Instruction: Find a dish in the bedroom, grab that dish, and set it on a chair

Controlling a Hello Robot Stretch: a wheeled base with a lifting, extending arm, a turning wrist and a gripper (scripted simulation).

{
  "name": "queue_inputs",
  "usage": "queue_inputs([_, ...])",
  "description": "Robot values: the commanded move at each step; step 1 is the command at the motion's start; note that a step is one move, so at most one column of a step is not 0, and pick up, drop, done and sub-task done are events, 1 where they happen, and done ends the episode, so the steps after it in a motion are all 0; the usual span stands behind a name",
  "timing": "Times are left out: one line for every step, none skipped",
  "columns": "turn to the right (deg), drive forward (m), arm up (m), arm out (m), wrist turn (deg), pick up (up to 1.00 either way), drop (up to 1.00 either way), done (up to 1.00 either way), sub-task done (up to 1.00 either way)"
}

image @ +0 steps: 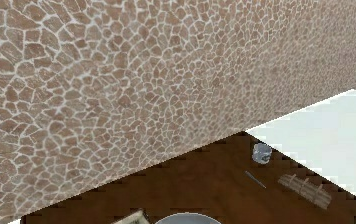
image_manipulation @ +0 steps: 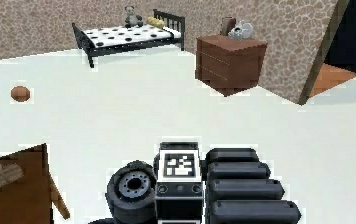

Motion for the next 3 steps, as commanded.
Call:
queue_inputs([0.0,0.00,0.00,0.14,0.0,0.00,0.00,0.00,0.00])
queue_inputs([0.0,0.00,0.00,0.00,39.0,0.00,0.00,0.00,0.00])
queue_inputs([0.0,0.00,-0.38,0.00,0.0,0.00,0.00,0.00,0.00])
